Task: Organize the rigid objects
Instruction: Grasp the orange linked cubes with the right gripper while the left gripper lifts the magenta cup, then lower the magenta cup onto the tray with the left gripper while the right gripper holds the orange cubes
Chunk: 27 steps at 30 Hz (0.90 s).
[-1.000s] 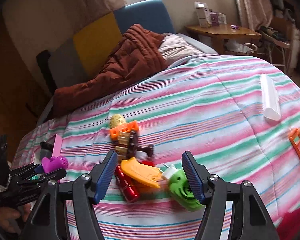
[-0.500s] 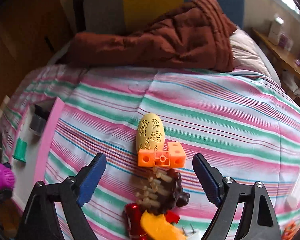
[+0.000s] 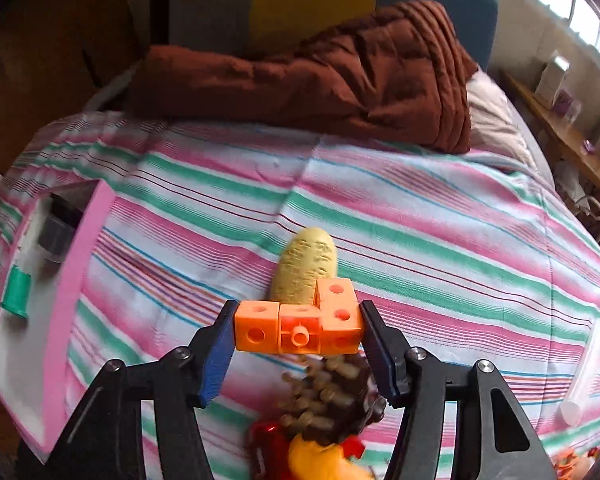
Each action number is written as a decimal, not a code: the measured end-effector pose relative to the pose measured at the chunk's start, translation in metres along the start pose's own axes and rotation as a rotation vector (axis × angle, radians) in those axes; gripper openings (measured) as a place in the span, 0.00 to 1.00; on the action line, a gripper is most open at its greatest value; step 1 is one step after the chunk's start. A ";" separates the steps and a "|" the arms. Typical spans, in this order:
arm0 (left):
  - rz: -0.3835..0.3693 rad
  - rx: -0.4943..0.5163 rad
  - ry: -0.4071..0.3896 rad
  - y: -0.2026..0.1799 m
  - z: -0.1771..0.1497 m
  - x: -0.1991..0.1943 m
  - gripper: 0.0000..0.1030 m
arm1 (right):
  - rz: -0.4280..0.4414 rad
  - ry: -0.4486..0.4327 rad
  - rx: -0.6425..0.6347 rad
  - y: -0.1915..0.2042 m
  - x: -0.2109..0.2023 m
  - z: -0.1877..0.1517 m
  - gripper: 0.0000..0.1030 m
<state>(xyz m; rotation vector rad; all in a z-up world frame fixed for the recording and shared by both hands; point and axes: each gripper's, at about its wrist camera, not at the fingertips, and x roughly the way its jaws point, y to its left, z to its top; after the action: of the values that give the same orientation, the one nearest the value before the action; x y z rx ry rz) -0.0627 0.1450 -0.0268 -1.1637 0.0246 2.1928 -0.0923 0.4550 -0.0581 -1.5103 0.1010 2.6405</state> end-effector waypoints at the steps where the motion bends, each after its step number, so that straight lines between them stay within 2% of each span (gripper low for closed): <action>1: 0.006 -0.005 -0.005 0.002 -0.002 -0.003 0.51 | 0.010 -0.021 -0.006 0.006 -0.009 -0.003 0.58; 7: 0.049 -0.053 -0.023 0.018 -0.017 -0.017 0.51 | 0.102 -0.076 -0.047 0.060 -0.038 -0.040 0.58; 12: 0.137 -0.085 -0.044 0.031 -0.030 -0.034 0.51 | 0.092 -0.082 -0.061 0.091 -0.038 -0.083 0.58; 15: 0.204 -0.085 -0.061 0.039 -0.038 -0.046 0.51 | 0.061 -0.094 -0.066 0.096 -0.038 -0.104 0.58; 27: 0.294 -0.097 -0.073 0.043 -0.057 -0.068 0.51 | 0.014 -0.074 -0.021 0.074 -0.028 -0.144 0.58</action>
<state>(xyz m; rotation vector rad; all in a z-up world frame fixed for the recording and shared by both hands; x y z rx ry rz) -0.0179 0.0574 -0.0223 -1.1939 0.0629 2.5184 0.0363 0.3651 -0.1067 -1.4205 0.0791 2.7129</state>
